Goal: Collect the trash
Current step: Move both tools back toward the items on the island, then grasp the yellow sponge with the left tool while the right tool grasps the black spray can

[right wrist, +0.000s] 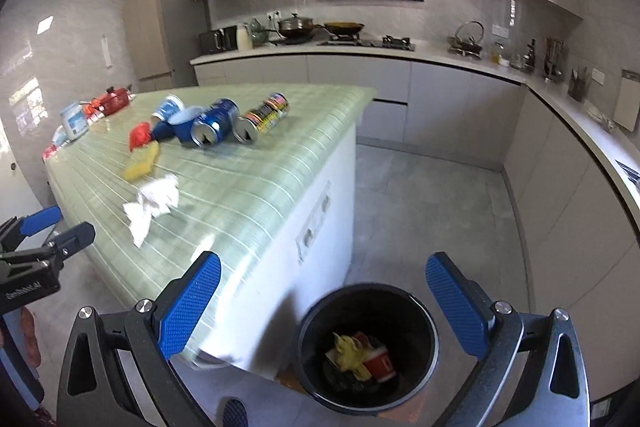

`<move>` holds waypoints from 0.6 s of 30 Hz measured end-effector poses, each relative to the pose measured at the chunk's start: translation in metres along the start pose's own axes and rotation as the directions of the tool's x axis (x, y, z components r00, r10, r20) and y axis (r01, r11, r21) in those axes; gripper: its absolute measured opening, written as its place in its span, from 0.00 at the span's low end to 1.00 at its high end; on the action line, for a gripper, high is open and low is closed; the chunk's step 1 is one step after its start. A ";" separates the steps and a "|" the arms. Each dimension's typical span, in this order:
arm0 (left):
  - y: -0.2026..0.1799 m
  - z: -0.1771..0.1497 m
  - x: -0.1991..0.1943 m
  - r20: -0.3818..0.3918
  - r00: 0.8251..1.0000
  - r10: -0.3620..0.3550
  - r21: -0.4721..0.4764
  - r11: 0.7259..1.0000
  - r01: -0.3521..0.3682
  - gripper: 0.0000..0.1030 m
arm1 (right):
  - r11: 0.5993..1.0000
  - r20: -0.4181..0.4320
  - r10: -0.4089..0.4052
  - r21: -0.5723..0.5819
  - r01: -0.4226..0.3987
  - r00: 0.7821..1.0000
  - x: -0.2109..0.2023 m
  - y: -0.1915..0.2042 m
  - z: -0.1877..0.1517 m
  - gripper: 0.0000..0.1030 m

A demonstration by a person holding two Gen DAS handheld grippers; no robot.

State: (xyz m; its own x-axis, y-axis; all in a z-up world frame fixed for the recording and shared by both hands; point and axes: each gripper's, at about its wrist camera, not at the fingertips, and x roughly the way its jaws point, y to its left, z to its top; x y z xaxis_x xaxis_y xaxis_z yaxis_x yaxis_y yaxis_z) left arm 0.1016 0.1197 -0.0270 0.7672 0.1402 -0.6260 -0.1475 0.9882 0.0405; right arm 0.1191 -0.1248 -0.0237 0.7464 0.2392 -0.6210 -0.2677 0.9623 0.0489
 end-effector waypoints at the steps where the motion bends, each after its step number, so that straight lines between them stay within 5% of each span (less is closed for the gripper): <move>1: 0.011 0.001 -0.001 0.011 1.000 0.013 -0.025 1.000 -0.013 0.86 | 1.000 0.008 0.007 -0.002 -0.007 1.000 0.000 0.004 0.003 1.00; 11: 0.080 0.011 0.002 0.054 0.993 0.108 -0.129 0.987 -0.100 0.88 | 0.998 0.058 0.058 -0.007 -0.057 0.997 0.013 0.046 0.031 1.00; 15: 0.094 0.021 0.009 0.068 0.977 0.202 -0.142 0.971 -0.191 0.90 | 0.998 0.048 0.067 0.001 -0.067 0.997 0.023 0.057 0.040 1.00; 18: 0.102 0.027 0.018 0.046 0.980 0.192 -0.184 0.966 -0.180 0.92 | 0.996 0.043 0.087 0.017 -0.088 0.995 0.036 0.063 0.050 1.00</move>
State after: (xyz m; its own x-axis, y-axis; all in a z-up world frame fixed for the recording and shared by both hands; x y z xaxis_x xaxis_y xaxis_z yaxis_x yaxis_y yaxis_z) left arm 0.1170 0.2247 -0.0130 0.7526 0.3296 -0.5700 -0.3959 0.9182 0.0083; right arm 0.1593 -0.0491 -0.0042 0.7460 0.3272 -0.5800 -0.3219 0.9396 0.1161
